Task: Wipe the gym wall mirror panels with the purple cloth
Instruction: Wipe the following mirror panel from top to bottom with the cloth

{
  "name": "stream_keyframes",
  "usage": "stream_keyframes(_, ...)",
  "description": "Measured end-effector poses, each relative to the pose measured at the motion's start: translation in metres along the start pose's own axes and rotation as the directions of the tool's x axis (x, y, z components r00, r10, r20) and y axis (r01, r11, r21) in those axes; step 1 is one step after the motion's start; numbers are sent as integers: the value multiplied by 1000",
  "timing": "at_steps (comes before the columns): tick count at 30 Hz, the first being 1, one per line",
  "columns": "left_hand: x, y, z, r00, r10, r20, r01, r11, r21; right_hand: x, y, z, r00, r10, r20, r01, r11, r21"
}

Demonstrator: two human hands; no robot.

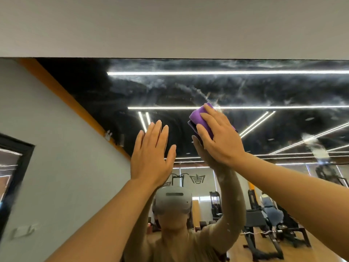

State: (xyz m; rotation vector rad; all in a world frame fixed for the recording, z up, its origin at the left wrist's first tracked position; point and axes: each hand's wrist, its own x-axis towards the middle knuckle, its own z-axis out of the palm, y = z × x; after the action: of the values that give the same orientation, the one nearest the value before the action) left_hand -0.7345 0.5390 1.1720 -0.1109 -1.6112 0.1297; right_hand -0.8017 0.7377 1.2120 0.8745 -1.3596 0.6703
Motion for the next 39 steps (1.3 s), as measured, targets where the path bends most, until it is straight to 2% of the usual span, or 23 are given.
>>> stream_keyframes(2, -1, -2, 4, 1000, 6, -18, -6, 1000, 19, 3, 1, -3, 997, 22, 80, -28, 997, 70)
stream_keyframes(3, 0, -3, 6, 1000, 9, -23, -8, 1000, 22, 5, 2, -4, 993, 8, 114, -13, 999, 49)
stream_keyframes(7, 1, -6, 10, 999, 31, -44, -29, 999, 44, 14, 8, 2, 977, -68, 201, 104, 979, -177)
stream_keyframes(15, -1, -8, 10, 998, 40, -45, -38, 998, 45, 84, -9, 17, 994, 28, 101, -10, 984, -179)
stream_keyframes(21, -1, -8, 10, 998, 40, -44, -38, 998, 46, 51, -5, 8, 997, 0, 83, 8, 995, -102)
stream_keyframes(24, -2, -6, 11, 997, 39, -61, -36, 998, 48, 34, 3, 5, 992, -32, 119, 44, 994, -105)
stream_keyframes(28, -1, -7, 14, 997, 30, -70, -26, 998, 54, 59, -1, 7, 988, -30, 154, 52, 989, -138)
stream_keyframes(32, -1, -8, 14, 996, 43, -78, -39, 998, 51, 91, -18, 16, 992, 37, 124, -17, 987, -157)
stream_keyframes(36, -3, -9, 13, 996, 48, -79, -43, 998, 55, 85, -16, 15, 987, -15, 162, 41, 987, -154)
stream_keyframes(39, -3, -11, 14, 996, 53, -72, -49, 997, 55, 84, 12, -4, 990, 86, 112, -62, 977, -202)
